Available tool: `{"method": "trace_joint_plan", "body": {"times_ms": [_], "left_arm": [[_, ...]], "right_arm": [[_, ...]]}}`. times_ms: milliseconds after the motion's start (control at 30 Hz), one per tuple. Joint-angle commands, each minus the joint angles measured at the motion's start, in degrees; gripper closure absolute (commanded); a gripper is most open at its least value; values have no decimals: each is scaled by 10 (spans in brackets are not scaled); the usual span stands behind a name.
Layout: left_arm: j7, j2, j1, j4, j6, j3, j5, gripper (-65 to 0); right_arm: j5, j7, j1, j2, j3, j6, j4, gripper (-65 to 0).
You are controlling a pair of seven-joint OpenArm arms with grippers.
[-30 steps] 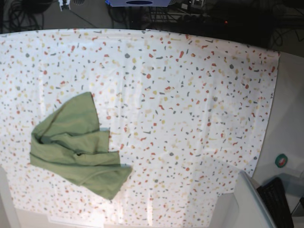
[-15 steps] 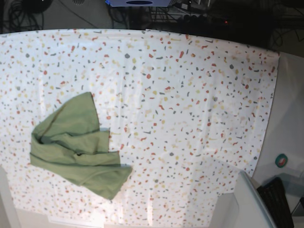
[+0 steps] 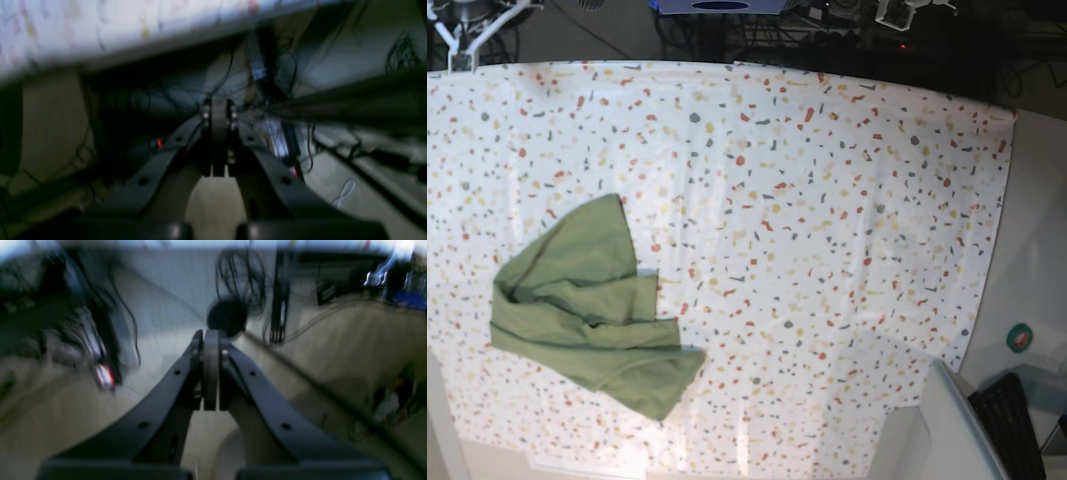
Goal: Layout the t-shirt on the table in an organized manner, then fold the t-shirt properly
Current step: 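Lower the right gripper onto the crumpled green t-shirt and grasp it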
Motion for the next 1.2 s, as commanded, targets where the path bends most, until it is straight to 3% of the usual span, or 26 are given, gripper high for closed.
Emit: {"method": "trace_joint_plan", "body": {"times_ms": [0,167,267,367,467,567,700,867,967,1067,1167], "left_arm": [[-6,-1,9,12,2,-2,1,0],[-6,6,-39,26,2,-2,-9,0],[4,6,-84,22,2,-2,-77,0],[79,5,-129,29,2,-3,-146,0],[157,6,-183,21,2,-3,-204,0],[190,18,-207,15,3,-27,-253,0],[190,63,-229,7,3,-99,-290,0],[190,110,-242,3,2,-196,-290,0],[193,111,-257,2,2,-221,-289,0],[193,111,-258,9,2,-240,-289,0],[193,111,-260,10,2,-257,-289,0]], "right_arm": [[-3,-5,8,6,3,-4,34,0],[-4,-94,146,6,-19,-4,73,0],[-4,-184,255,10,-63,-4,71,0],[-2,-246,370,23,-119,-4,51,0],[-1,-268,481,28,-183,-3,-9,0],[1,-232,549,28,-235,-3,-90,0],[1,-115,607,22,-269,-3,-206,0],[-1,10,653,-43,-221,-4,-338,0],[-1,31,707,-49,-243,-4,-439,0],[0,47,770,-52,-318,-4,-558,-2],[-1,107,809,-65,-368,-4,-635,-239]]}}
